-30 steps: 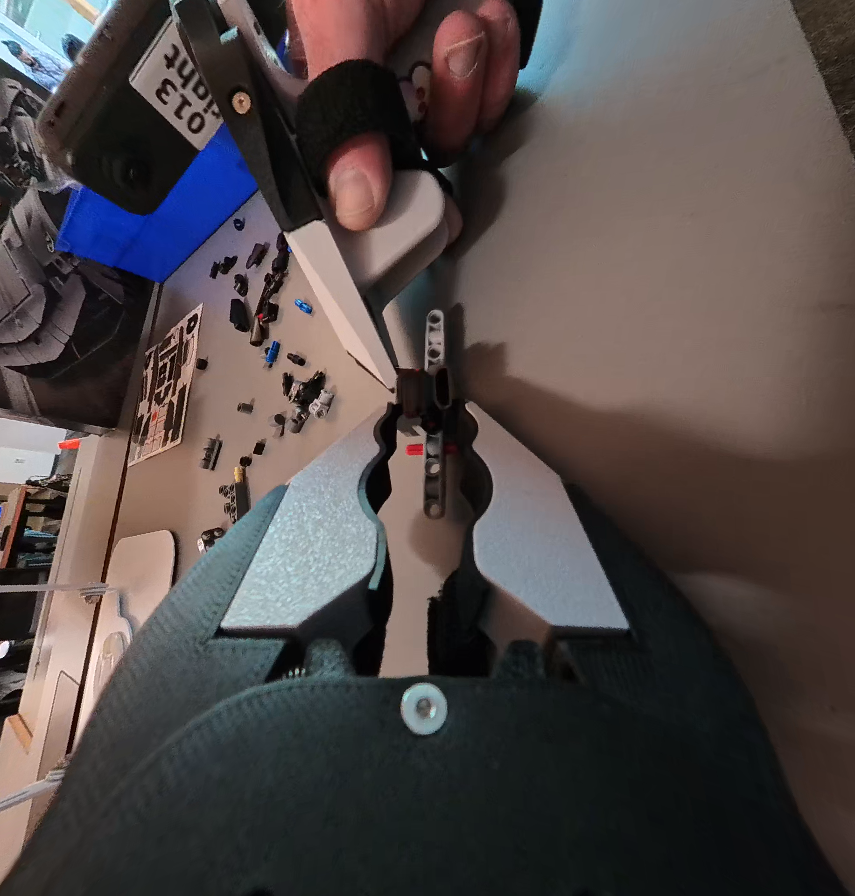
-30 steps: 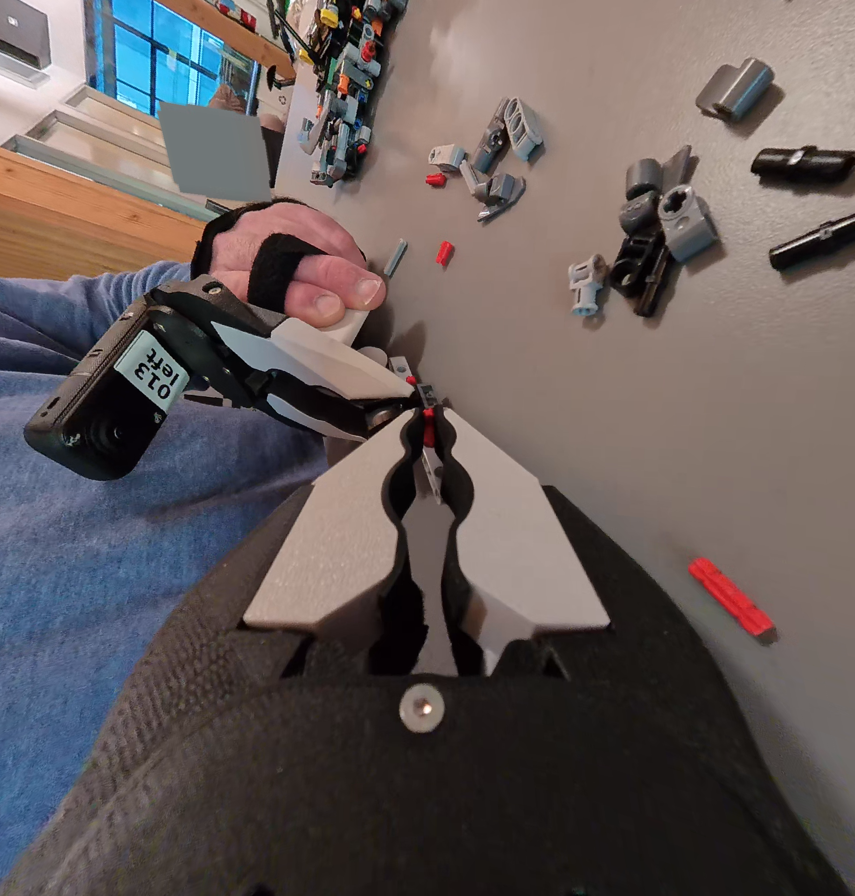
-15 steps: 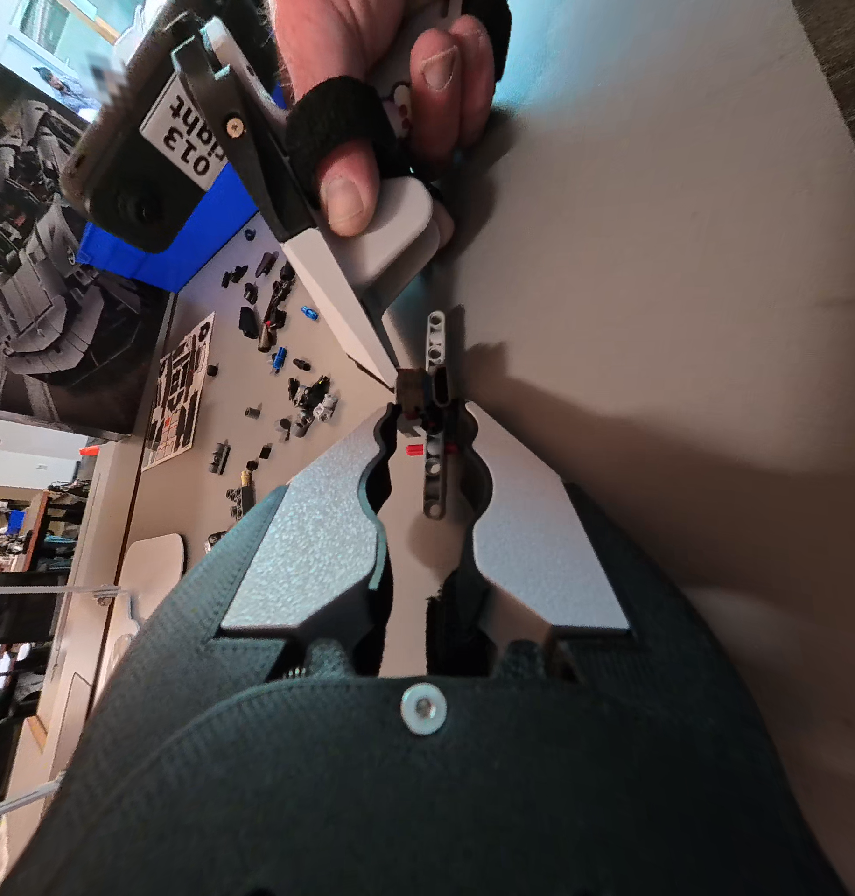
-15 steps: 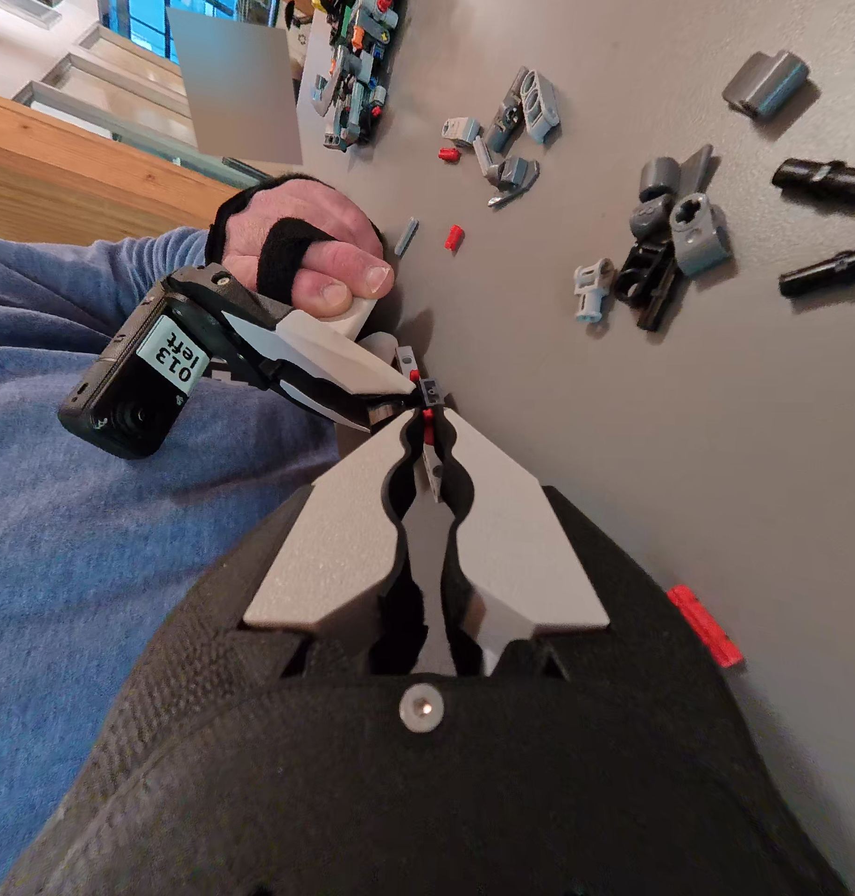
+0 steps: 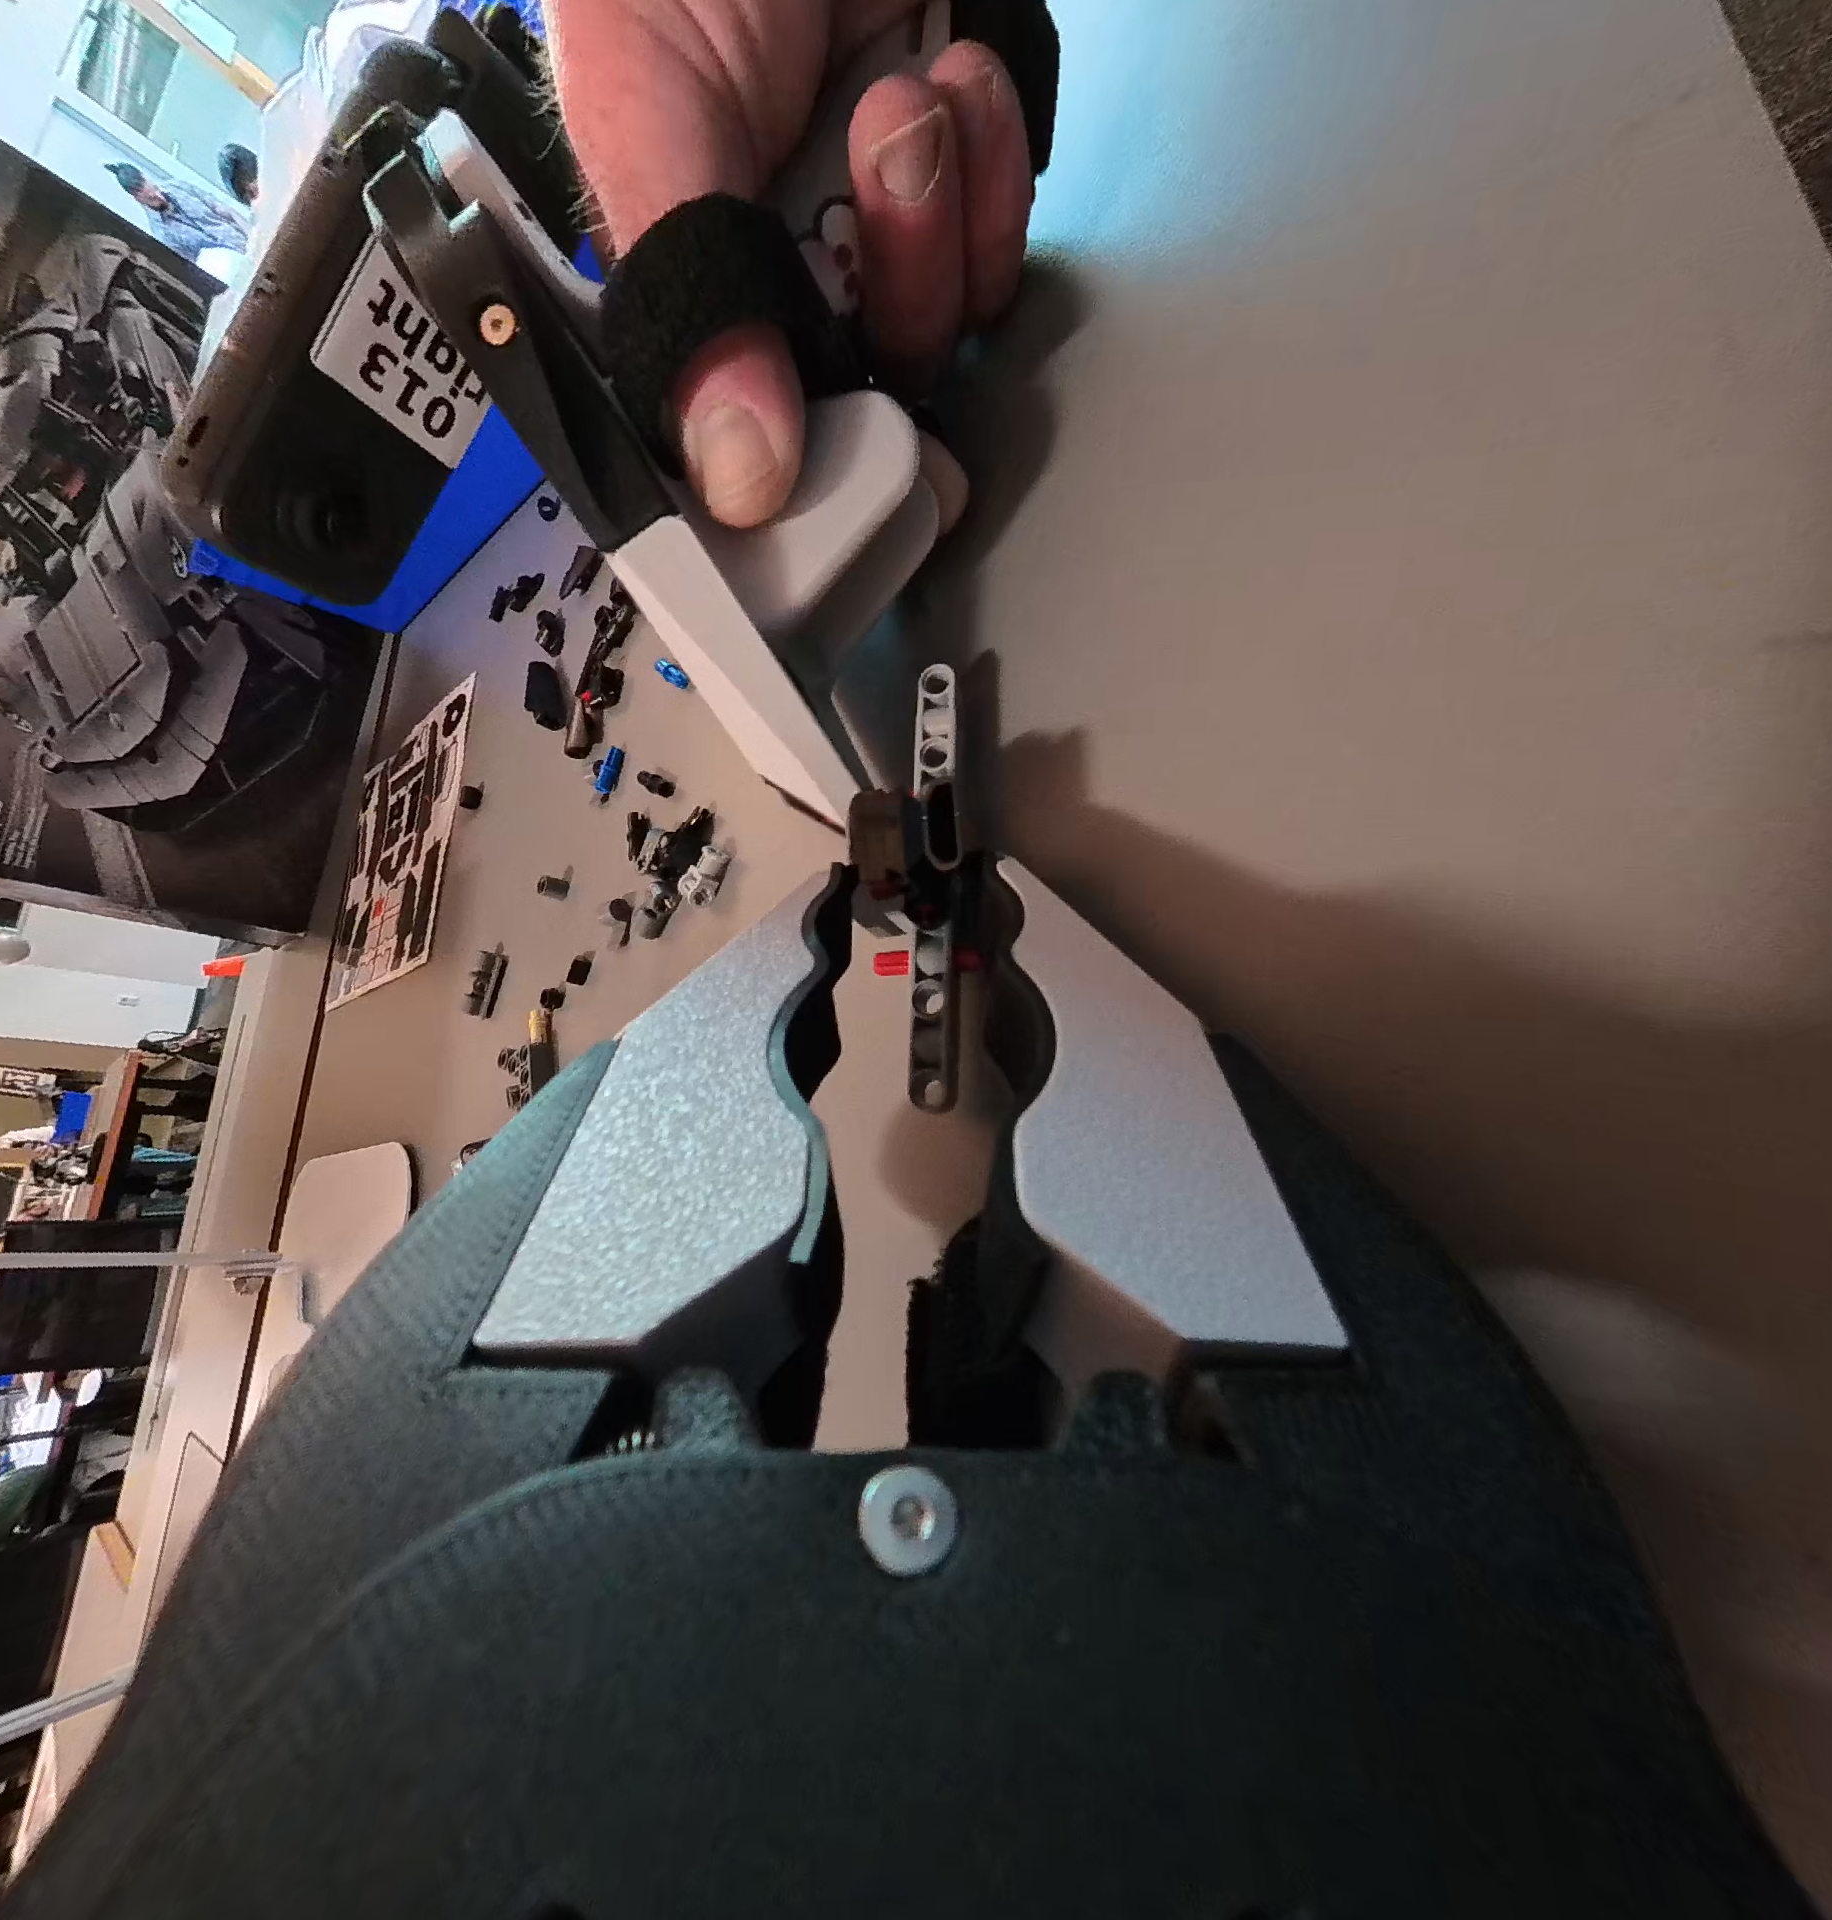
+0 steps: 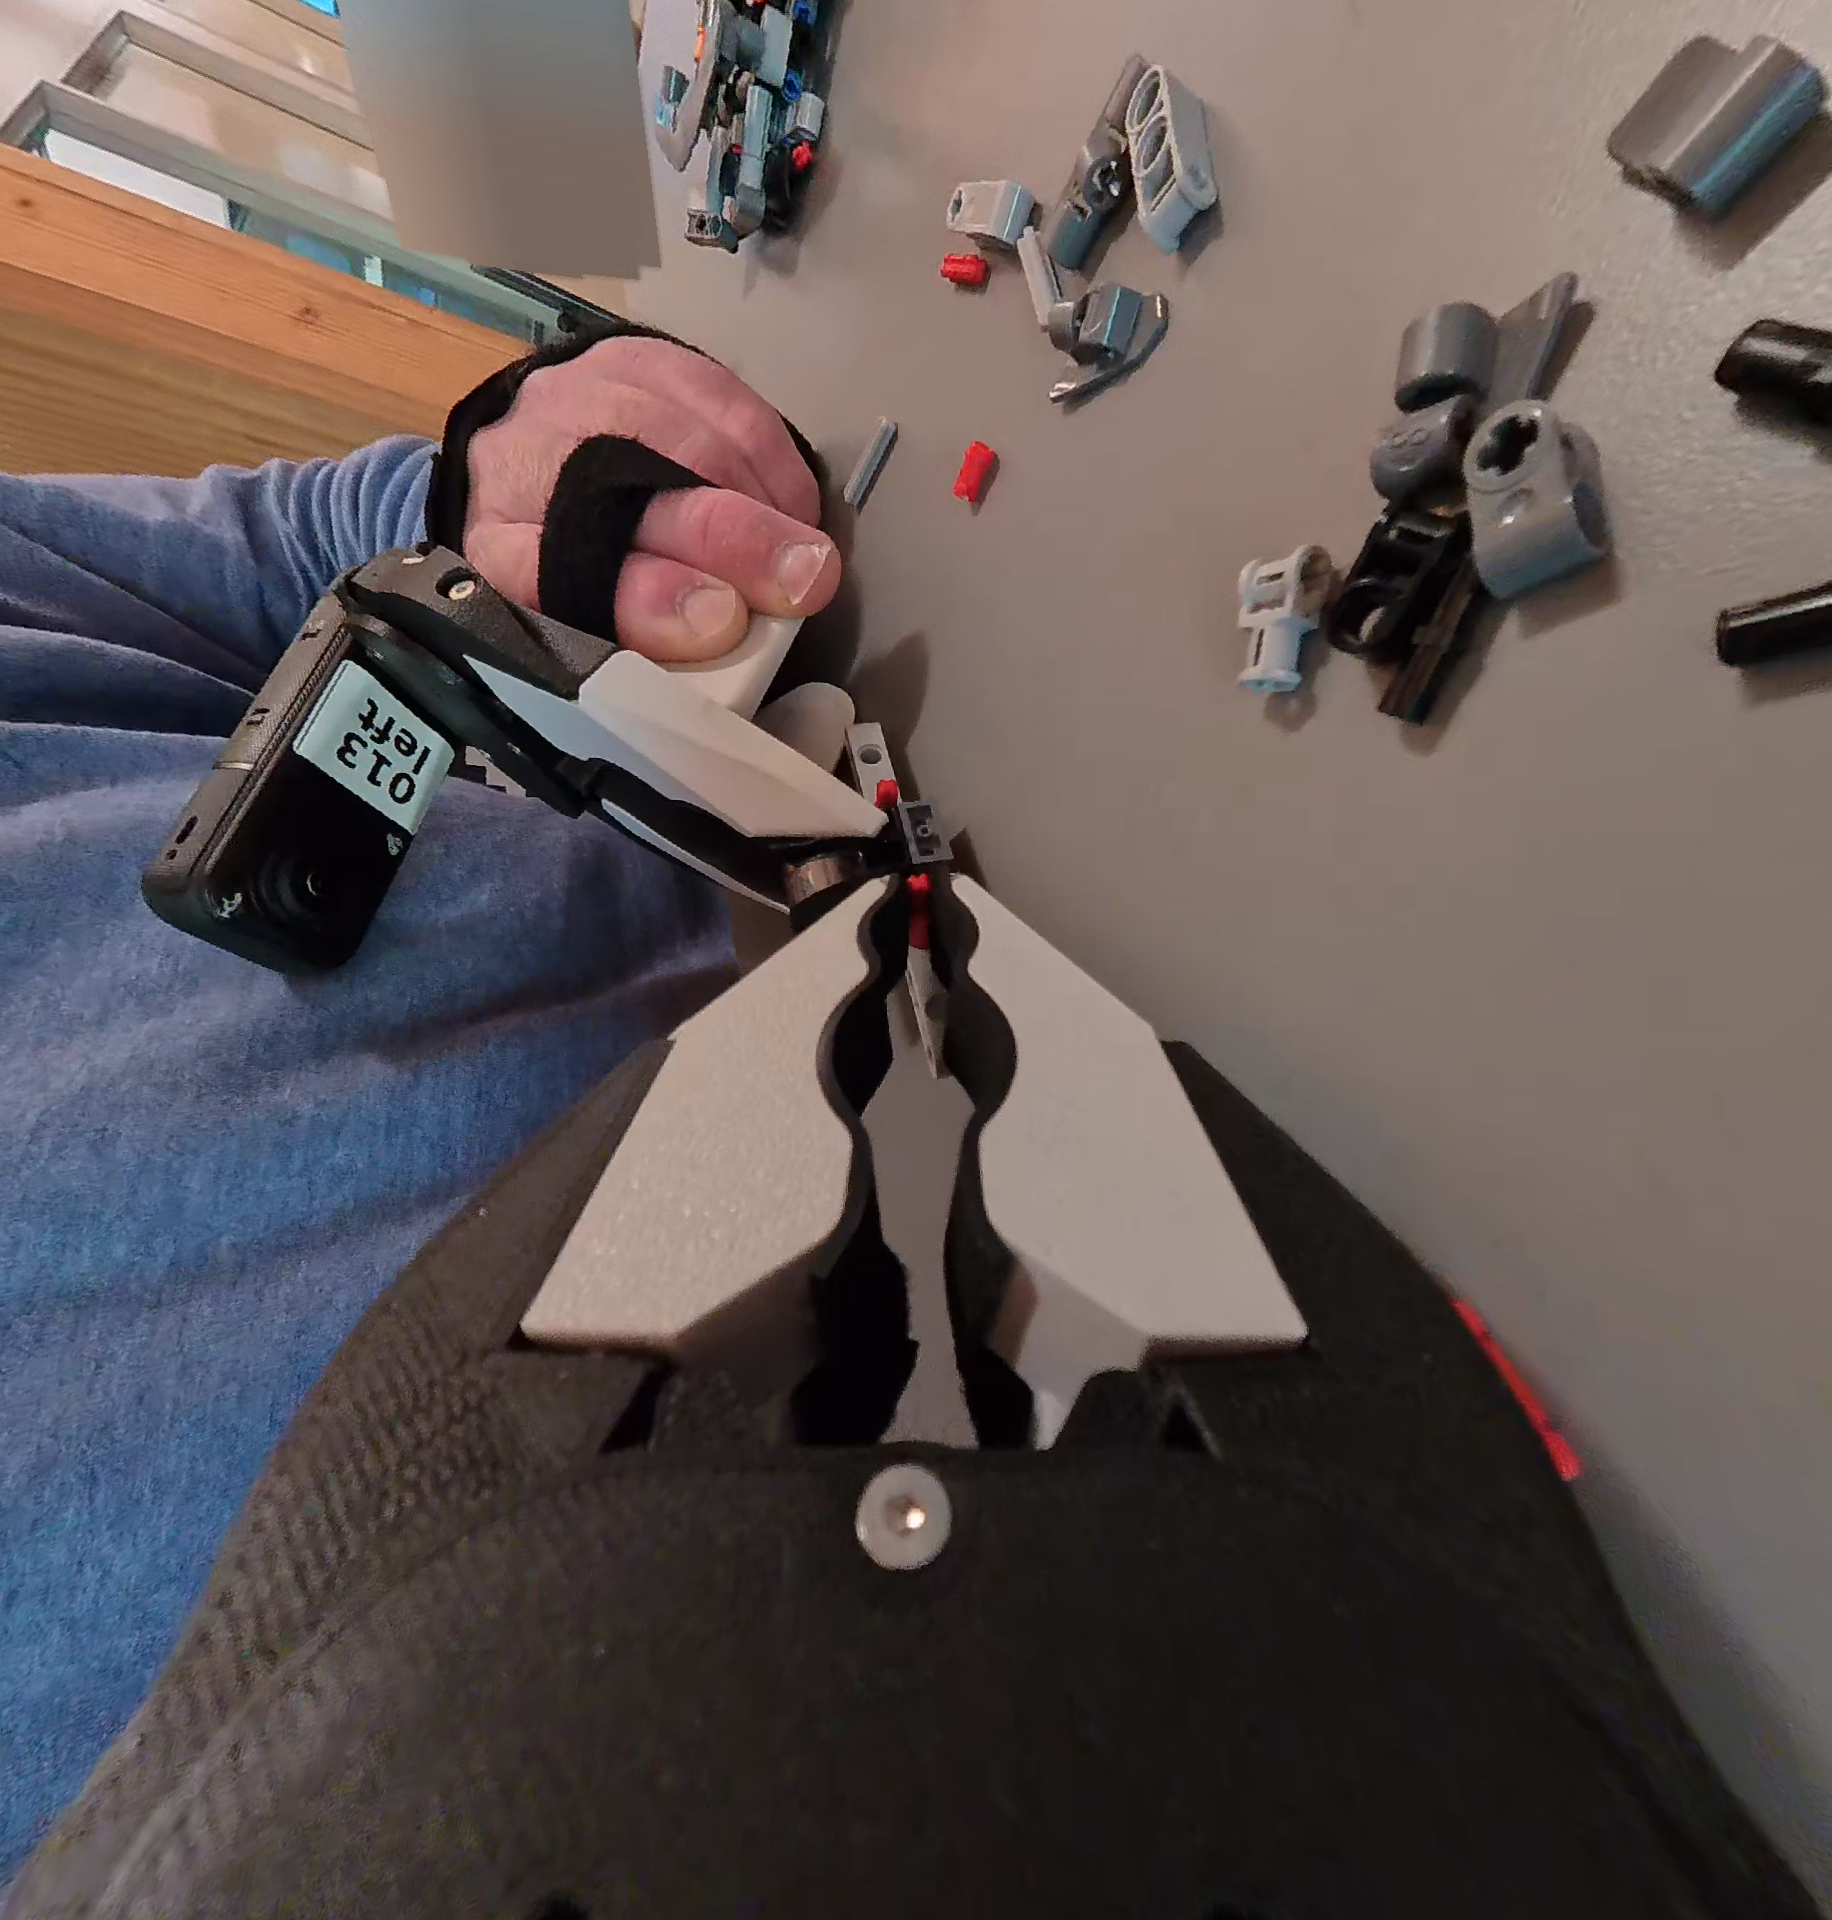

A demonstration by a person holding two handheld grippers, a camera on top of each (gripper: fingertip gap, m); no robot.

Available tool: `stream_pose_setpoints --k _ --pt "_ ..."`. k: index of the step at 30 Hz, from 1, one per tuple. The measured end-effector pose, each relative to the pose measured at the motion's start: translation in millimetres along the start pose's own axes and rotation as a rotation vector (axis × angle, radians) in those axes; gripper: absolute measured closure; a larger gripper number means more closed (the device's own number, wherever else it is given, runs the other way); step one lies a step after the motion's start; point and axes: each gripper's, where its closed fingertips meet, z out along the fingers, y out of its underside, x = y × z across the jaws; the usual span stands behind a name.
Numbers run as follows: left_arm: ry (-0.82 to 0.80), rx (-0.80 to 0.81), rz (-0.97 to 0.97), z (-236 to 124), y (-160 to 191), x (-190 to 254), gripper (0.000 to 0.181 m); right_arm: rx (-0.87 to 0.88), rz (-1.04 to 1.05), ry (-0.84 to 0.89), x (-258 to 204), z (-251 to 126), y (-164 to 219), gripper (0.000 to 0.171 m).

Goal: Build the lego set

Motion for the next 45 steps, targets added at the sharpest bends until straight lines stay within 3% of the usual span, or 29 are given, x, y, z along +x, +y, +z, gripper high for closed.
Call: stream_pose_setpoints --k 7,9,13,21,25,33,36,39,45 --pt "-0.016 -0.014 -0.021 1 2 -4 0.158 0.035 -0.075 0.049 0 -3 -7 0.169" --pt "-0.008 -0.016 -0.044 2 4 -7 0.158 0.048 -0.123 0.061 -4 -2 -7 0.158" --pt "0.037 -0.005 -0.083 1 4 -6 0.158 0.046 -0.314 0.132 -13 -10 -6 0.138" --pt "0.228 0.01 -0.237 4 5 -6 0.159 -0.163 -0.889 0.546 2 -8 -2 0.133" --pt "0.275 0.02 -0.258 5 5 -6 0.159 -0.248 -0.904 0.58 15 -5 3 0.14" --pt "0.285 0.018 -0.269 5 6 -6 0.159 -0.247 -0.939 0.565 15 -3 4 0.158" --pt "0.297 0.018 -0.277 4 6 -6 0.159 -0.233 -0.92 0.565 15 -4 4 0.156" --pt "0.294 0.019 -0.278 4 6 -6 0.159 -0.198 -0.911 0.567 12 -10 -2 0.135" --pt "0.319 0.027 -0.283 4 6 -6 0.159 -0.229 -0.981 0.544 11 -4 -1 0.142"
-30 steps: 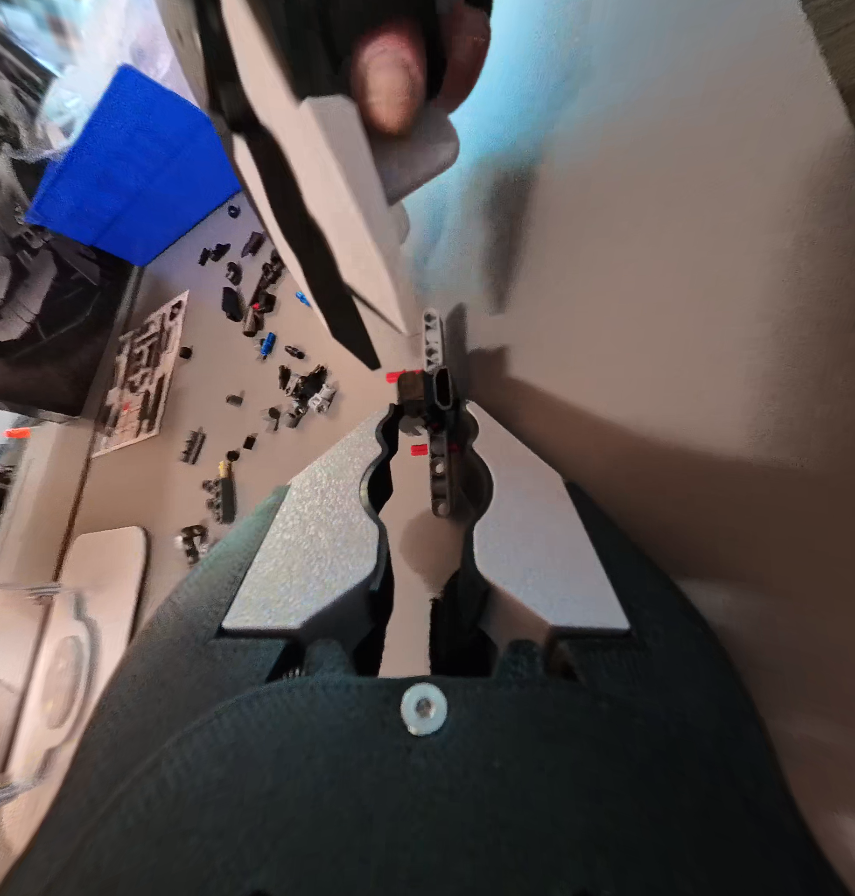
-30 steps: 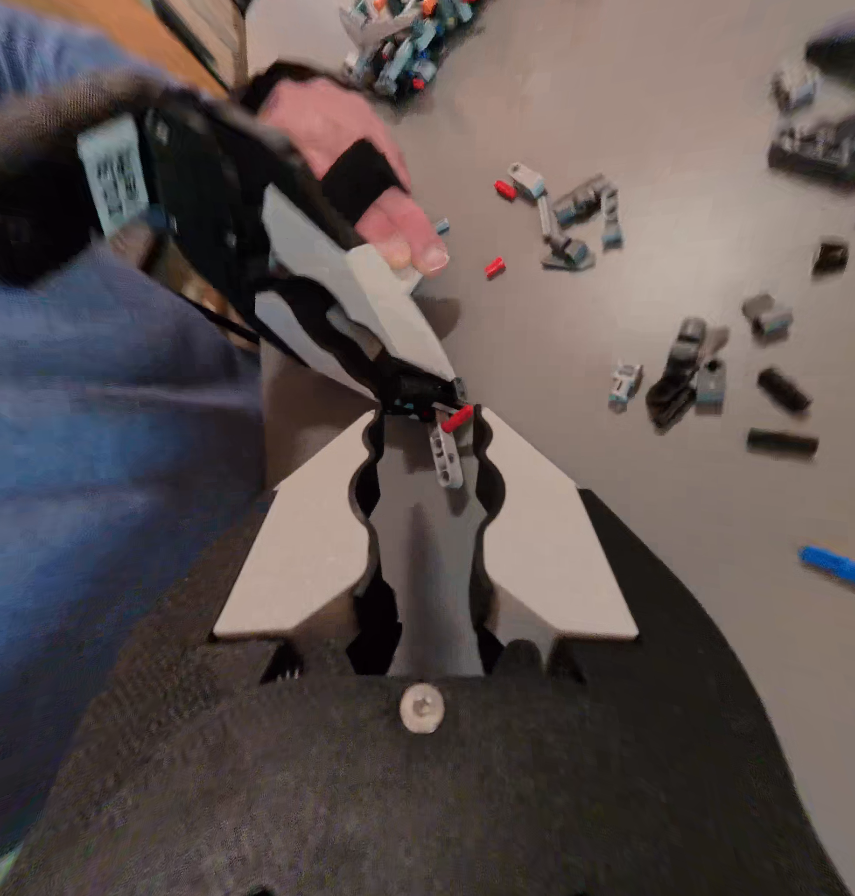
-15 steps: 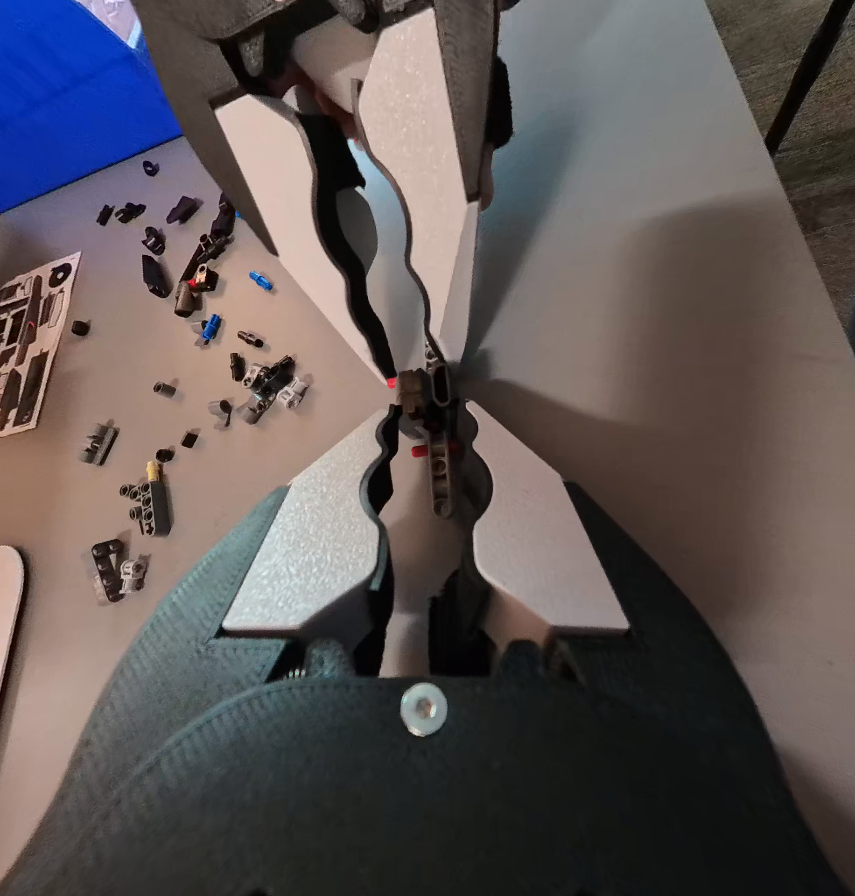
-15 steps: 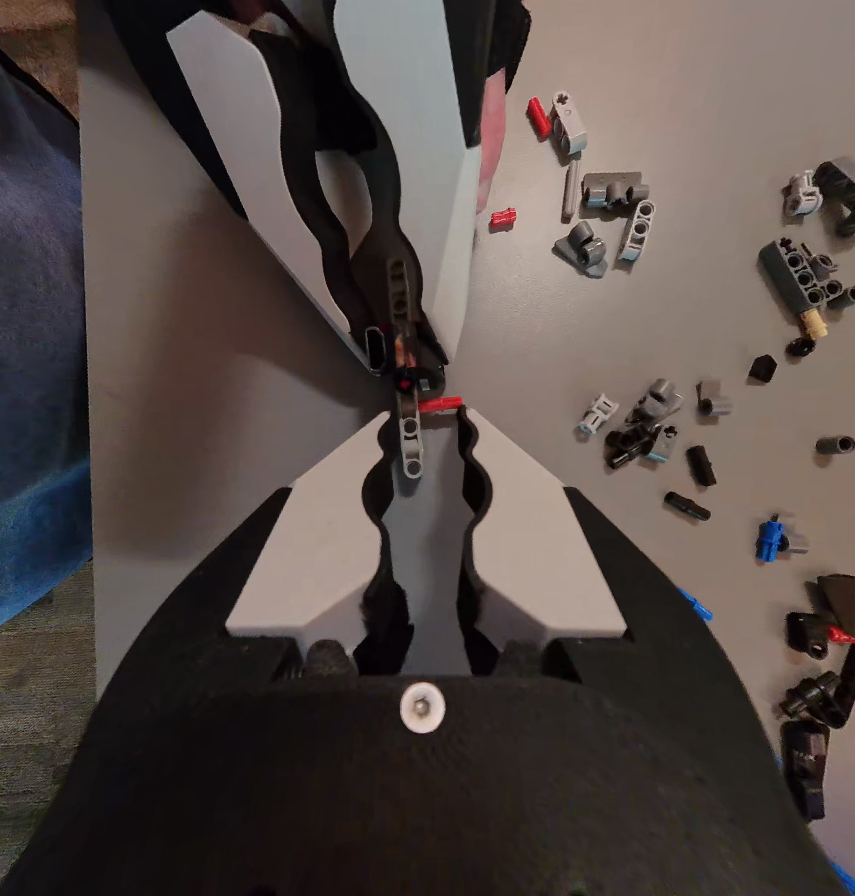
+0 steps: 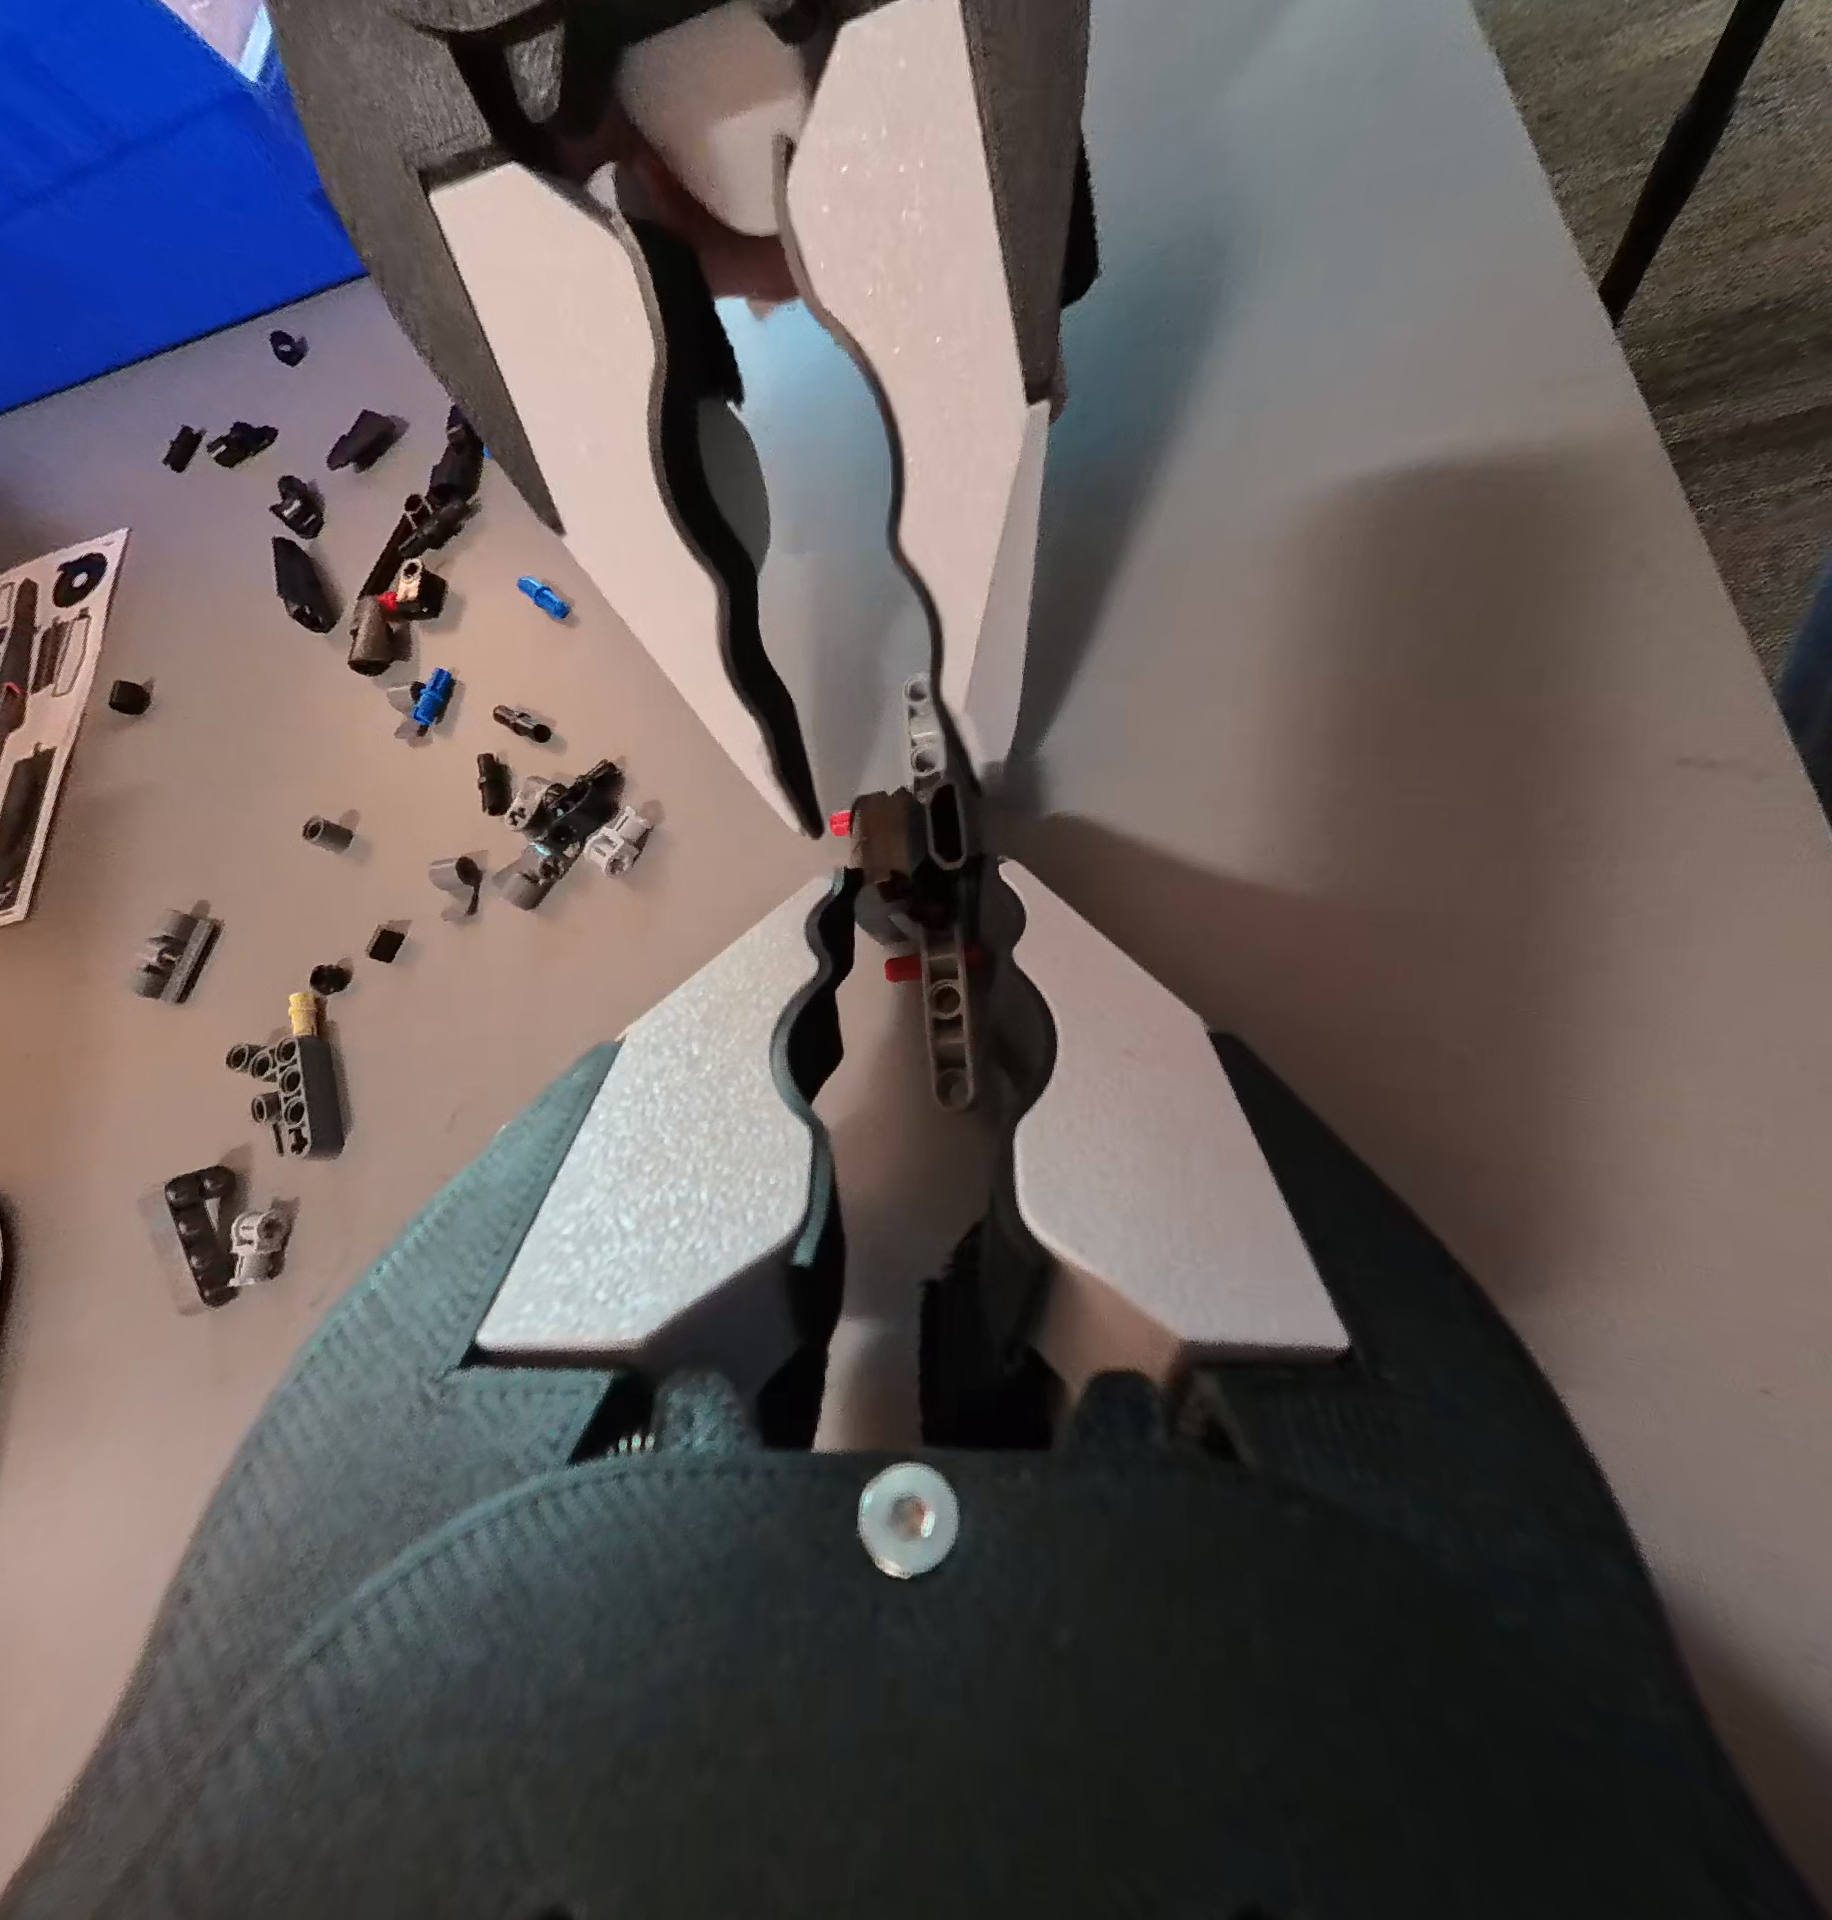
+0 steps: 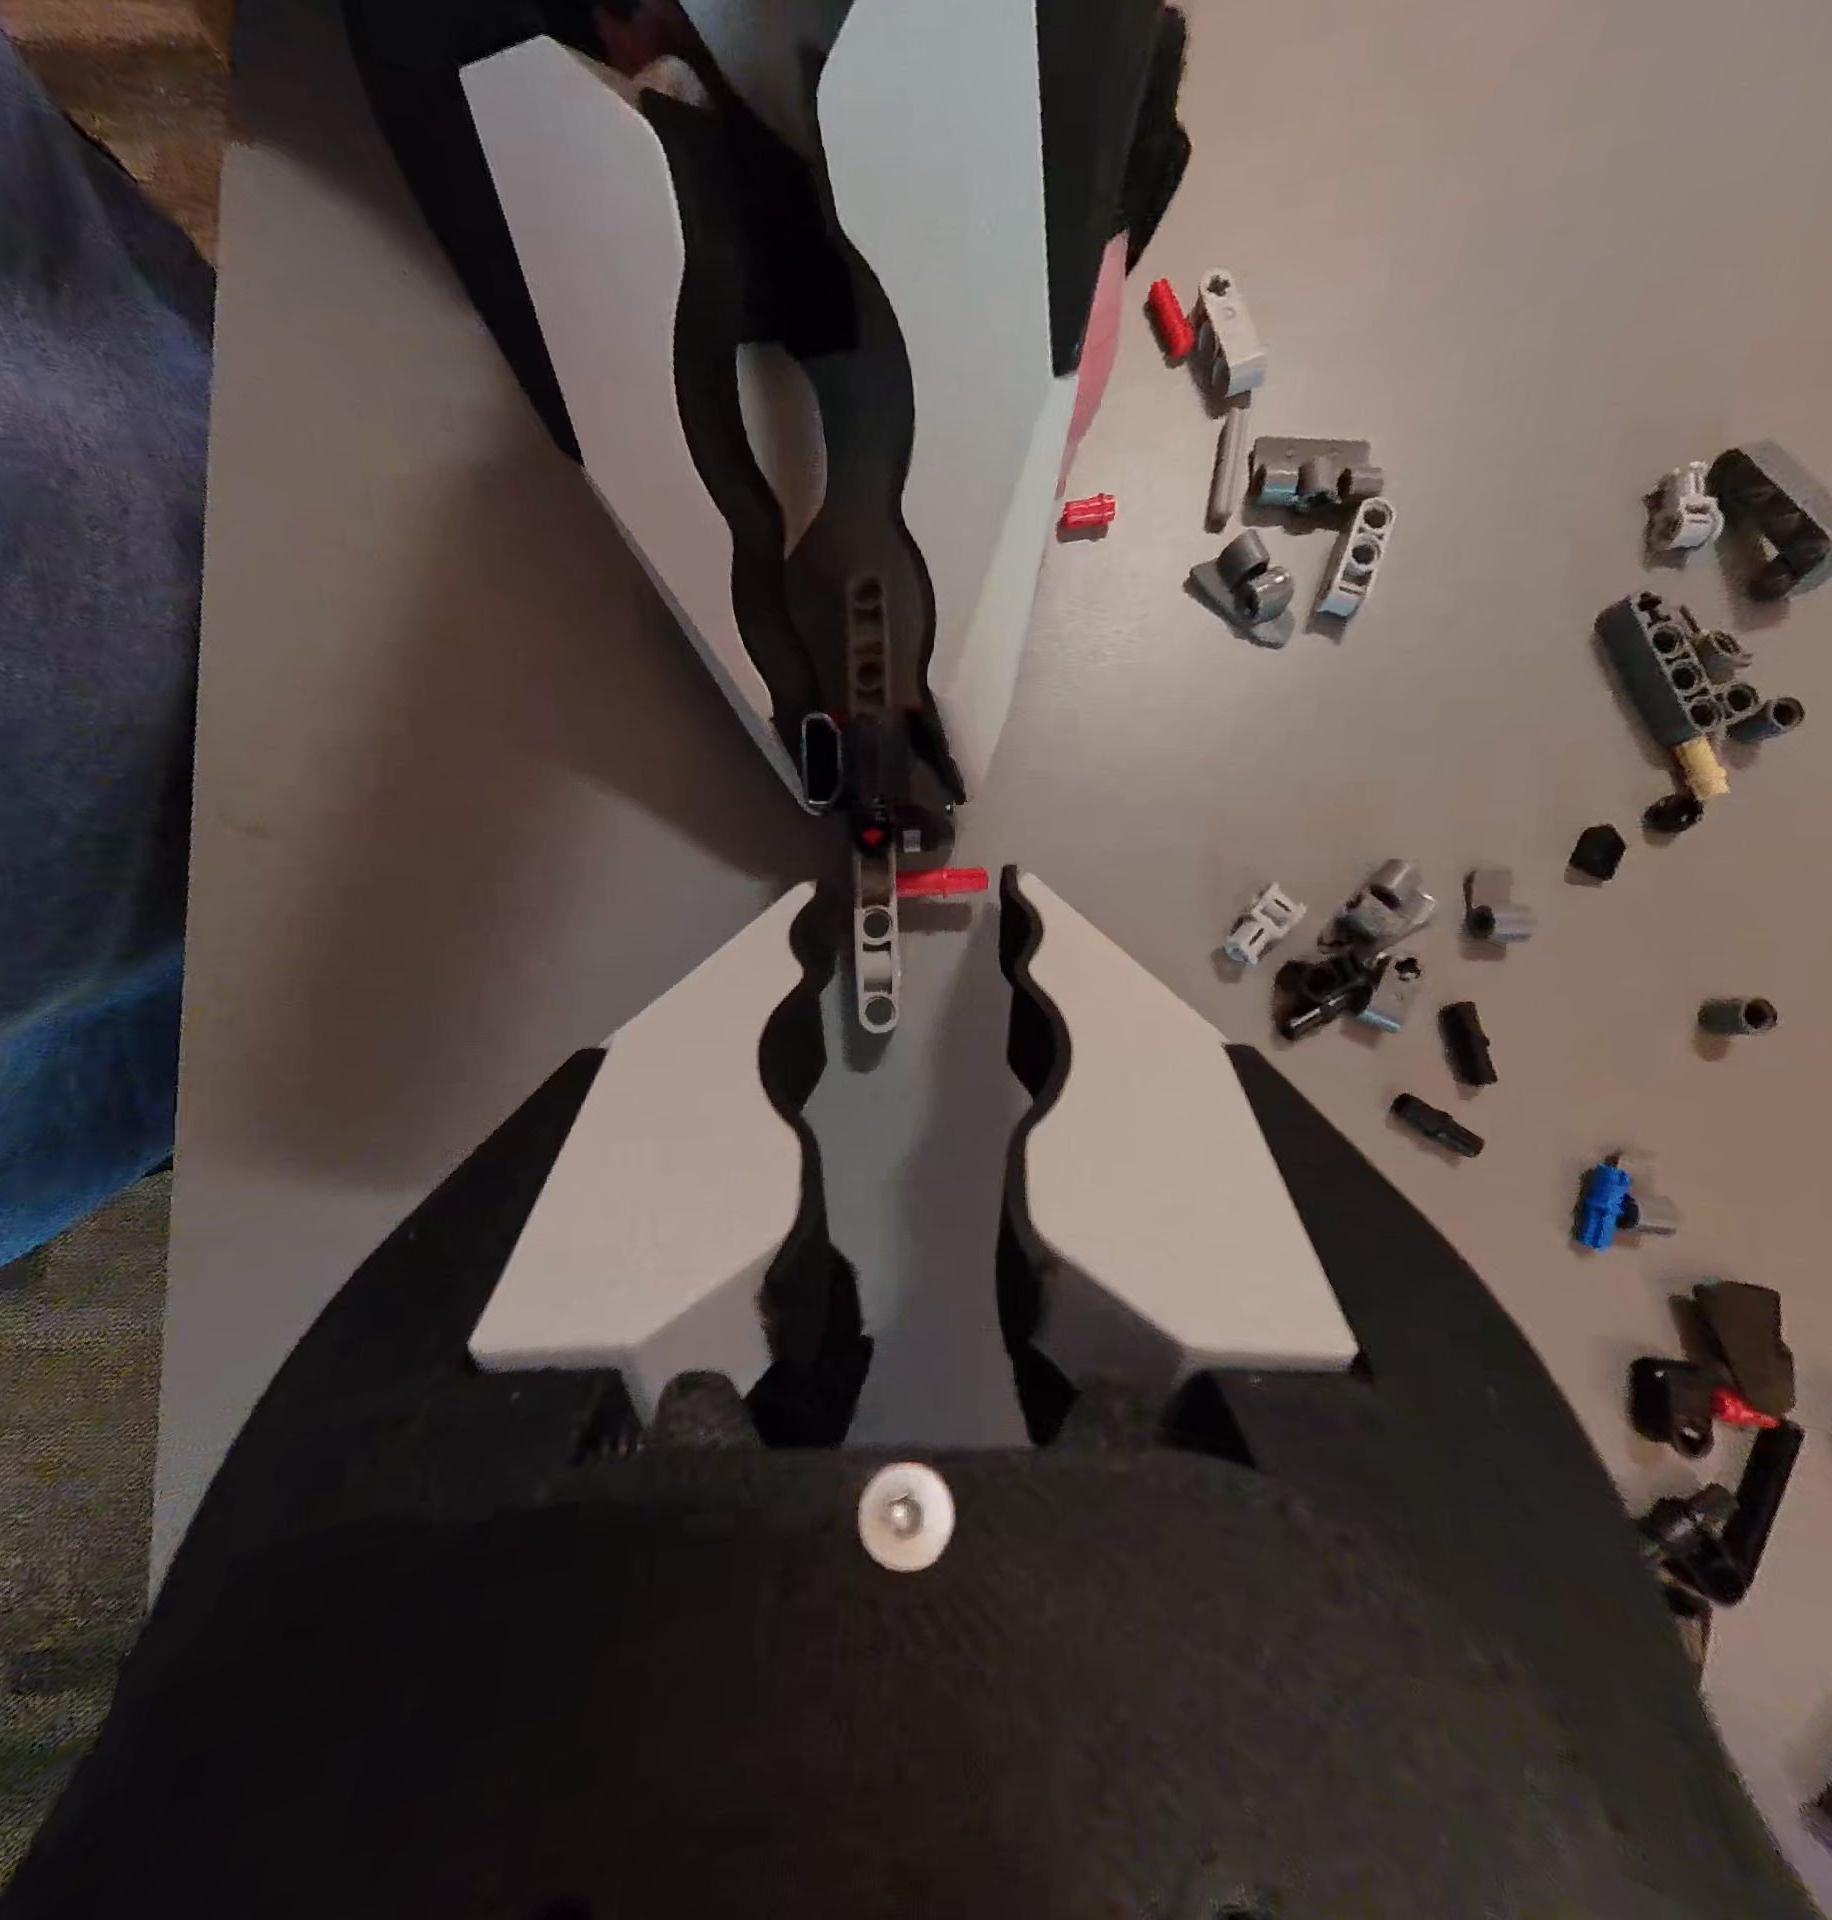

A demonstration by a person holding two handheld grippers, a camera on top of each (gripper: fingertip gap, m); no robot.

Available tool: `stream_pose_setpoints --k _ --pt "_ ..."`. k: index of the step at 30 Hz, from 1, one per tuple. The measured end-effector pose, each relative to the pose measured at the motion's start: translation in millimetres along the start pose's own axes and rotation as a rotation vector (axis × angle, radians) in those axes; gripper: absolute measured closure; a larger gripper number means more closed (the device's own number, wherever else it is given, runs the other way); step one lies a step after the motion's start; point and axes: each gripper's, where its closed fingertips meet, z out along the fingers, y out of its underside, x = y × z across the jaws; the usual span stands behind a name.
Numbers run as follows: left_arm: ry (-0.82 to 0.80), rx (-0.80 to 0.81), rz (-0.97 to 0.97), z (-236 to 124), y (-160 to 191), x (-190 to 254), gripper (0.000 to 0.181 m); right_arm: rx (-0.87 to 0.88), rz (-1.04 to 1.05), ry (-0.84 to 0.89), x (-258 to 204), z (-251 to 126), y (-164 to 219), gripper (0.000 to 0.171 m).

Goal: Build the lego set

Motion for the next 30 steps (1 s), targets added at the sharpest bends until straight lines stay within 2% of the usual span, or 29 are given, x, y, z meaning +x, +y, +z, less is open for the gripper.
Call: stream_pose_setpoints --k 4,27,30 --pt "0.011 0.002 -0.004 -0.2 0.0 0.3 0.159 0.002 -0.034 -0.017 -0.4 2.7 1.0 0.148" --pt "0.026 0.006 0.004 -0.5 -0.6 2.5 0.159 0.001 -0.035 -0.05 -5.8 2.7 3.2 0.152" --pt "0.025 0.005 0.004 -0.6 -0.4 2.5 0.158 0.016 0.019 -0.063 -5.5 2.9 2.6 0.151"
